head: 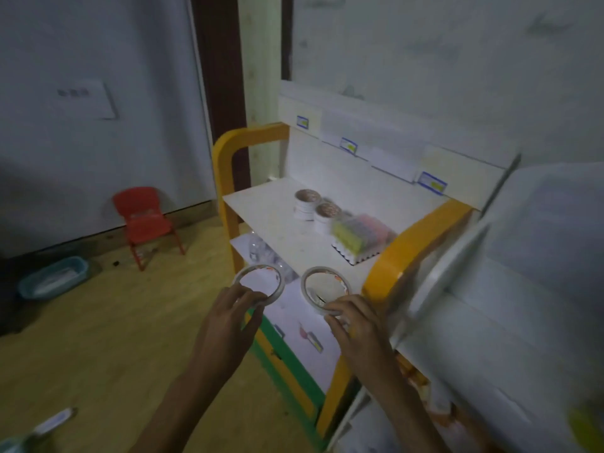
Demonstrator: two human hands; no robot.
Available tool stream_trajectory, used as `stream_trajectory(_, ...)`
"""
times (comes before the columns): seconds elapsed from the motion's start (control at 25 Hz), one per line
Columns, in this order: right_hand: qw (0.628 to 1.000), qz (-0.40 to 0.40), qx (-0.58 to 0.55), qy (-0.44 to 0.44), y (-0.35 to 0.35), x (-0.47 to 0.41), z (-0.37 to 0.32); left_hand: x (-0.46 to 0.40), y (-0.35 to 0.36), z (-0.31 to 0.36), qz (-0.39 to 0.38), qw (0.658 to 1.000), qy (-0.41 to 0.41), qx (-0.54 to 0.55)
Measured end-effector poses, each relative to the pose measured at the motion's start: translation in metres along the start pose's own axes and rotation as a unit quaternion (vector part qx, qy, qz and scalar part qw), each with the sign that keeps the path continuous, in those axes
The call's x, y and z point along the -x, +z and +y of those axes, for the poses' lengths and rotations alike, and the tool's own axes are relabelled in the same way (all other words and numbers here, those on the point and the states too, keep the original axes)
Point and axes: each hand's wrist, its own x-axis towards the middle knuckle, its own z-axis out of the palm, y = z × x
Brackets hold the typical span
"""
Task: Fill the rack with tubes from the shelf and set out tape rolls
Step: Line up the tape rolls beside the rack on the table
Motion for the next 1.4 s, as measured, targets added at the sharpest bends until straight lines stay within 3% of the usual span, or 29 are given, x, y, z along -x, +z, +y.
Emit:
stream_trajectory(0.28, 0.999, -0.008, -0.007, 0.045, 0.079, -0.078, 0.017, -0.058, 0.015, -0.098, -0.007, 1.0, -0.02, 0.012)
stream_trajectory(0.76, 0.99, 0.07, 0.022, 0.121, 0.155, -0.238, 0.129, -0.255, 0.13, -0.214, -0.078, 0.995, 0.057, 0.041)
stream_trajectory(1.08, 0.967, 0.119, 0.124, 0.189, 0.156, -0.271, 0.174, -0.349, 0.205, -0.241, -0.133, 0.978, 0.134, 0.09)
stream_trajectory(1.4, 0.914, 0.179, 0.259, 0.255, 0.189, -0.274, 0.182, -0.392, 0.272, -0.279, -0.21, 0.93, 0.252, 0.166)
